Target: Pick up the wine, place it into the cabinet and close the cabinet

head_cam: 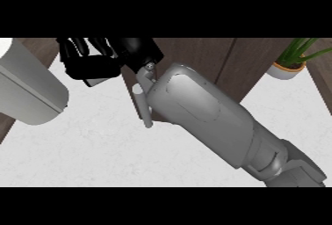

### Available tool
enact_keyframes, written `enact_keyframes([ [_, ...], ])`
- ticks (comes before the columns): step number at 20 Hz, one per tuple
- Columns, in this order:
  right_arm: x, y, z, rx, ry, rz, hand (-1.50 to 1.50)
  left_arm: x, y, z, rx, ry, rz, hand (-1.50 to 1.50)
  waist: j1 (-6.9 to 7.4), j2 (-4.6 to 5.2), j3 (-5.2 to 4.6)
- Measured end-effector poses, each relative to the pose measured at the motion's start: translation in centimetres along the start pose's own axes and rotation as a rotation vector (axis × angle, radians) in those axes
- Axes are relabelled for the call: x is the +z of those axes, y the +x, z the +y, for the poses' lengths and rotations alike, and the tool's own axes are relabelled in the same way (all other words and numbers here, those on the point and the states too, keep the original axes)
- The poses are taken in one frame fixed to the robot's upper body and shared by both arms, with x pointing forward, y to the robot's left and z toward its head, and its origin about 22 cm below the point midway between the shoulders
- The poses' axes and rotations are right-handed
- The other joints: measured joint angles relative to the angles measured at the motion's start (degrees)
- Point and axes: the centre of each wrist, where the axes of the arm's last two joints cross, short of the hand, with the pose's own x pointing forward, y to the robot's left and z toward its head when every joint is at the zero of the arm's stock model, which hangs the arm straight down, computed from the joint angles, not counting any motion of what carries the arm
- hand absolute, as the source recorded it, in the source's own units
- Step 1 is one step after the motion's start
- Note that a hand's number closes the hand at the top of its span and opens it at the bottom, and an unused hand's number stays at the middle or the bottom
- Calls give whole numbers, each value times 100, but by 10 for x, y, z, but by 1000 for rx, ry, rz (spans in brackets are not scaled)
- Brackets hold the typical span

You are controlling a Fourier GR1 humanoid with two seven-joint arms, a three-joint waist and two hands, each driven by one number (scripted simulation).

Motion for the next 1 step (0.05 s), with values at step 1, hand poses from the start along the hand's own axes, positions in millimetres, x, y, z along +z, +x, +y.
enact_keyframes([
  [1,0,-1,-1,2,3,-5,150,-1,1,0,-1,0,2,150,2,0,-4],
])
